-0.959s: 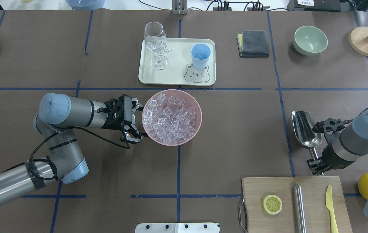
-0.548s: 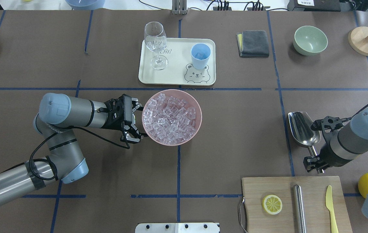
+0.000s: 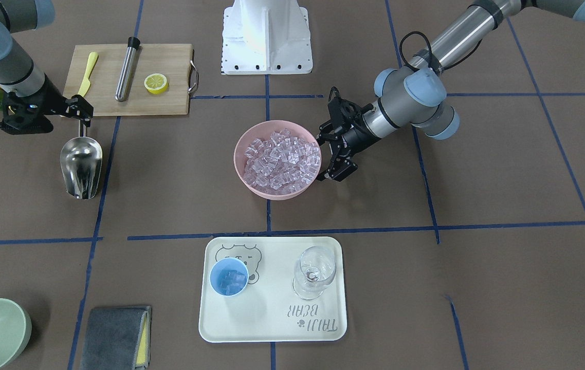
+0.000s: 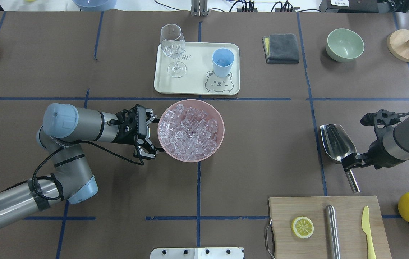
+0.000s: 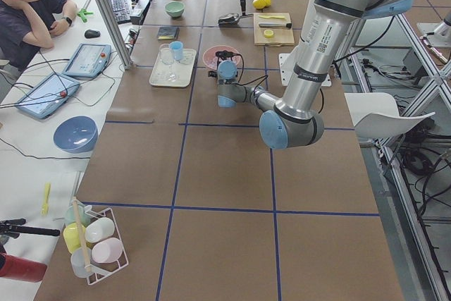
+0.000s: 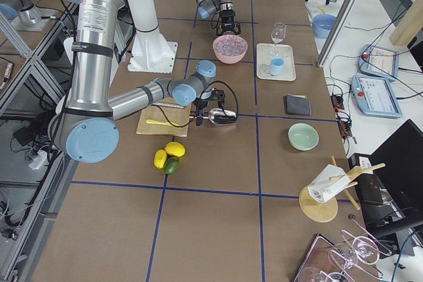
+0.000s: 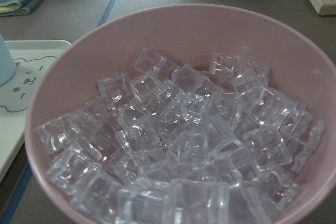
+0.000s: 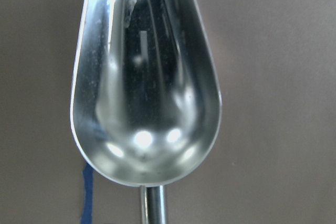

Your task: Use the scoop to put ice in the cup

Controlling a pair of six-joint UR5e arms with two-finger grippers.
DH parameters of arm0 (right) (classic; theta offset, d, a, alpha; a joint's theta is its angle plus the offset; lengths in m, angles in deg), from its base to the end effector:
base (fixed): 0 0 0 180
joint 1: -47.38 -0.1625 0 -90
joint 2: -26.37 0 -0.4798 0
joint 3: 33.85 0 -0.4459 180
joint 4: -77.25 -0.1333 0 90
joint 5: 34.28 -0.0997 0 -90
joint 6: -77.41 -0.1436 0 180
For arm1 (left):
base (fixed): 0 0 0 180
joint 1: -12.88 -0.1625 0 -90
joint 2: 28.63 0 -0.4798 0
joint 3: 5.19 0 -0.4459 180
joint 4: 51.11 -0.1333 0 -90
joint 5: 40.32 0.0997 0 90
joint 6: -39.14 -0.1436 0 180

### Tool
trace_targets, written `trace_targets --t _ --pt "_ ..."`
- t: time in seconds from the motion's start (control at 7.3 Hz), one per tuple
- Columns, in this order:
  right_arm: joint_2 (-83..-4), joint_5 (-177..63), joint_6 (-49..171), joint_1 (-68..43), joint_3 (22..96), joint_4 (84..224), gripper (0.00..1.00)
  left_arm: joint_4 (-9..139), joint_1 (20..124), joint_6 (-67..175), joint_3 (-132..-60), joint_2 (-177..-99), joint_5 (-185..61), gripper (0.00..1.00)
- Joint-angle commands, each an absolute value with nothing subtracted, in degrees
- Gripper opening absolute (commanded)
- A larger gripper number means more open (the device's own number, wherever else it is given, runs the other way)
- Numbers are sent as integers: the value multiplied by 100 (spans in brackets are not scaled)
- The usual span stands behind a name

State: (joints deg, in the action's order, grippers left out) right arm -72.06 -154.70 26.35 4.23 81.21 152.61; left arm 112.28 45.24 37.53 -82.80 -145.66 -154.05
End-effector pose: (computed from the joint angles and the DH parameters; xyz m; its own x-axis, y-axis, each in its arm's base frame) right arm -0.3280 -0.3905 0.5636 0.7352 -0.0537 0.6757 0.0823 0.9965 -0.0104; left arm 0.6221 -0.4836 0.3821 0.1494 0.9887 0.0143 -0.0332 -0.0094 0.9994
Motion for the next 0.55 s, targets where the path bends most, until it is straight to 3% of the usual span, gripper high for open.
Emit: trace_targets --t 0.0,0.41 --pt "-7189 -15521 3946 -522 8085 15318 100 11228 4557 3764 -8280 -14561 -15405 100" --pt "-7163 -16196 6731 -2454 7823 16362 100 11219 4794 3721 -8289 -14413 -15449 100"
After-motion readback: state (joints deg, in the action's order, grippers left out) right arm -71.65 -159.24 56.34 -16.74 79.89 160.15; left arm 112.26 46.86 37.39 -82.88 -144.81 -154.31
